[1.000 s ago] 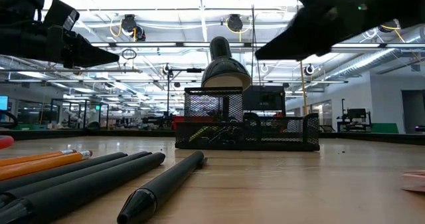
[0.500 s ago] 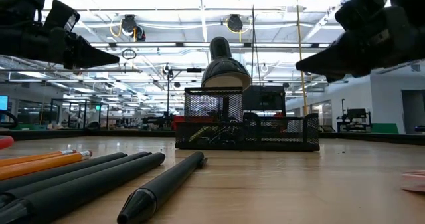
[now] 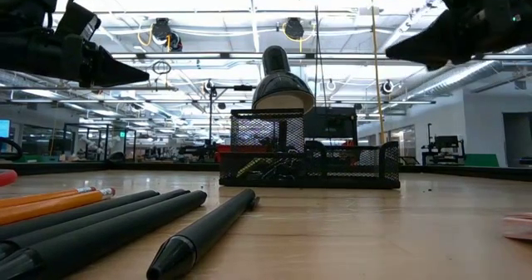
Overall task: Pick and place office supplies into organizer
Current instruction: Put the yellow pencil into the black desk organizer
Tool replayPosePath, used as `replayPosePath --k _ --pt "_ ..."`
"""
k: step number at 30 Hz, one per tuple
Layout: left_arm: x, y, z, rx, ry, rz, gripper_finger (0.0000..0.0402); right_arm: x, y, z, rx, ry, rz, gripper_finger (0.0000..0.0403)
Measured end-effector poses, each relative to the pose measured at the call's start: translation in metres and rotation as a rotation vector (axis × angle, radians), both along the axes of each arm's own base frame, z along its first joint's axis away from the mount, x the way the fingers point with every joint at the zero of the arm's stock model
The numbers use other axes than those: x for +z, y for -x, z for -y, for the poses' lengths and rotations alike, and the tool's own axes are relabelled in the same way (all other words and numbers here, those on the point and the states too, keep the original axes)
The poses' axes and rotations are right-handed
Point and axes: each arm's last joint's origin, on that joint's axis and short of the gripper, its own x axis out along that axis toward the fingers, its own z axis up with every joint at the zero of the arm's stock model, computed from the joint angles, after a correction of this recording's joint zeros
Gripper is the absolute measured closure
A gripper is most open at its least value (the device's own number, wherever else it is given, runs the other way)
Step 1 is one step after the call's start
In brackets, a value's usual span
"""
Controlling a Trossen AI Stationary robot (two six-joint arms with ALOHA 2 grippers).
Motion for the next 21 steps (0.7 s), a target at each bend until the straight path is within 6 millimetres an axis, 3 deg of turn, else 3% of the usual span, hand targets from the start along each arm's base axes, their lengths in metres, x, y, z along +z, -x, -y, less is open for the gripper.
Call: replayPosePath --k 2,6,12,15,21 --pt "0.0 0.0 0.0 0.004 -0.011 -0.004 0.035 0.003 0.009 0.004 -0.024 -0.016 -0.038 0.0403" --pt "0.0 0.0 0.0 0.006 -0.007 -0.003 0.035 0.003 0.018 0.006 0.027 -0.057 0.05 0.0403" --pt "0.0 0.0 0.0 0.009 0.038 0.013 0.035 -0.02 0.023 0.006 0.086 -0.067 0.156 0.0403" --pt "0.0 0.0 0.0 0.009 0.033 0.012 0.035 -0.011 0.024 0.006 0.089 -0.091 0.27 0.0403" --pt "0.0 0.0 0.0 0.006 -0.015 -0.007 0.035 -0.013 0.023 0.005 0.127 -0.099 0.248 0.0403"
